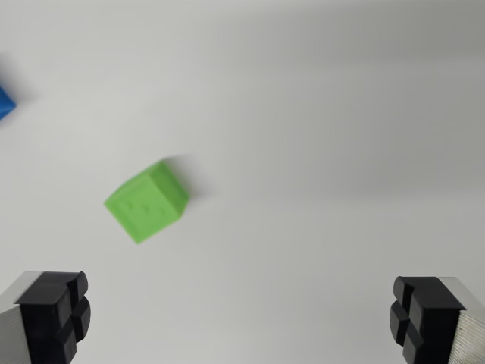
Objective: Stack cube
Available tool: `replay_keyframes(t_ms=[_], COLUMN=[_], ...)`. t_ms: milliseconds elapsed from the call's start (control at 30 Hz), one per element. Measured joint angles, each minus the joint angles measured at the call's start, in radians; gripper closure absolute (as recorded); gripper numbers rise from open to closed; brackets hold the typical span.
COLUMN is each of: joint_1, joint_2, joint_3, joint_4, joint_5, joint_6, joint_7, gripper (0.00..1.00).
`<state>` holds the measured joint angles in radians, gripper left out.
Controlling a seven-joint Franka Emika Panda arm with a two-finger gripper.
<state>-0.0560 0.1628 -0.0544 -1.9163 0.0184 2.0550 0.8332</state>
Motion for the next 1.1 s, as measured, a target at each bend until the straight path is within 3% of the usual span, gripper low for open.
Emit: replay_keyframes(t_ms=[700,1100], joint_1=[0.004,0.014], joint_2=[0.002,0.014], joint_3=[0.001,0.007], joint_4=[-0.001,-0.008], joint_5=[0.000,0.000], joint_6=[0.002,0.020], joint_7=[-0.001,-0.008], gripper=[0.00,0.00])
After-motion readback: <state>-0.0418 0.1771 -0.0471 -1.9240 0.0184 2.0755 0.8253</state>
